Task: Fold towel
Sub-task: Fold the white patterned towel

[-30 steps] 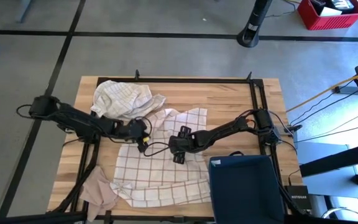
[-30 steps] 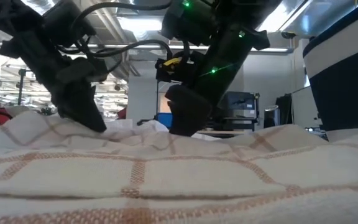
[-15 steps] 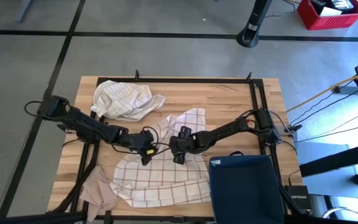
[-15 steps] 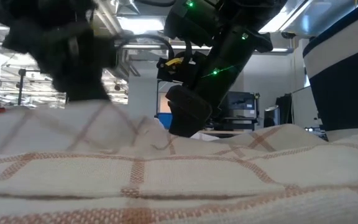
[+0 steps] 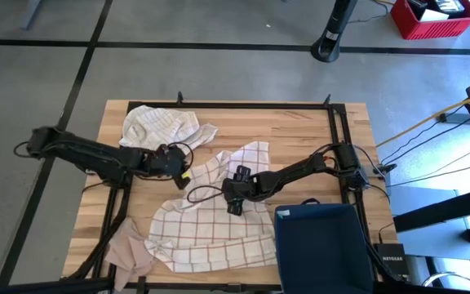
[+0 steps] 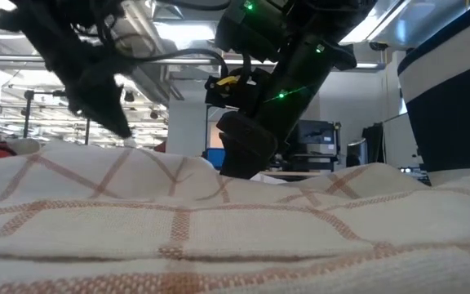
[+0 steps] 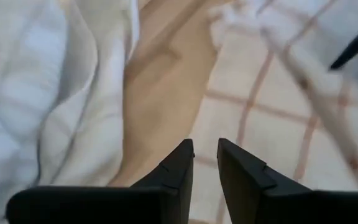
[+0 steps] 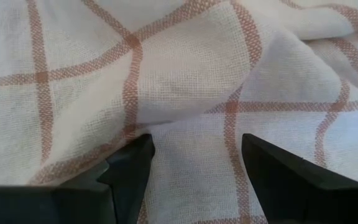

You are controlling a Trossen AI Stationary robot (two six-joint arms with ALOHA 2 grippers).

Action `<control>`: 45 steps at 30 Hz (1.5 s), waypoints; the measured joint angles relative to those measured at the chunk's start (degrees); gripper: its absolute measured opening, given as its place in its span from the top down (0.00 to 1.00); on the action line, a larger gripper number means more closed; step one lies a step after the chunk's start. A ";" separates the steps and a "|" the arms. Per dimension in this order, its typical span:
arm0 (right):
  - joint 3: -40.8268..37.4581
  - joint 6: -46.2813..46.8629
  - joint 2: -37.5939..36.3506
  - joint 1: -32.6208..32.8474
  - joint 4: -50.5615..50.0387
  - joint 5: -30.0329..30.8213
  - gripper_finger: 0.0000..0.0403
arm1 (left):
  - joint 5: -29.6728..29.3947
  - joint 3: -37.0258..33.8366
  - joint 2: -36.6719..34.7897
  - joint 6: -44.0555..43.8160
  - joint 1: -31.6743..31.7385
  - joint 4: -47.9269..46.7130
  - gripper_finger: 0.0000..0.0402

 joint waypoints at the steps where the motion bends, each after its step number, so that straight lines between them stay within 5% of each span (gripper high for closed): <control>1: 0.00 0.00 0.00 0.00 0.05 -0.03 0.37 | 1.91 -0.57 0.56 -0.41 0.85 0.27 0.83; 6: 0.00 -0.02 0.00 0.00 0.17 -0.01 0.37 | 11.61 -2.85 4.94 -2.59 4.60 0.80 0.73; 11: 0.01 -0.07 0.00 0.00 0.71 -0.01 0.37 | 12.25 -3.16 8.90 -2.68 6.87 0.48 0.61; 17: 0.02 -0.44 0.00 0.00 1.04 -0.01 0.37 | 11.96 -3.04 13.01 -1.16 7.60 0.88 0.58; 21: 0.02 -1.07 0.00 0.00 1.06 -0.01 0.37 | 11.83 -2.98 14.02 0.62 7.60 2.57 0.67; 28: 0.02 -1.11 0.00 0.00 1.04 -0.01 0.37 | 10.62 -2.23 12.42 4.46 7.63 0.06 0.97; 35: 0.02 -1.14 0.00 0.00 1.03 -0.03 0.37 | -3.54 6.33 8.38 9.17 8.44 -18.91 0.99; 45: 0.02 -1.14 0.00 0.00 1.02 -0.01 0.37 | -17.05 9.36 7.36 19.64 17.24 -22.72 0.98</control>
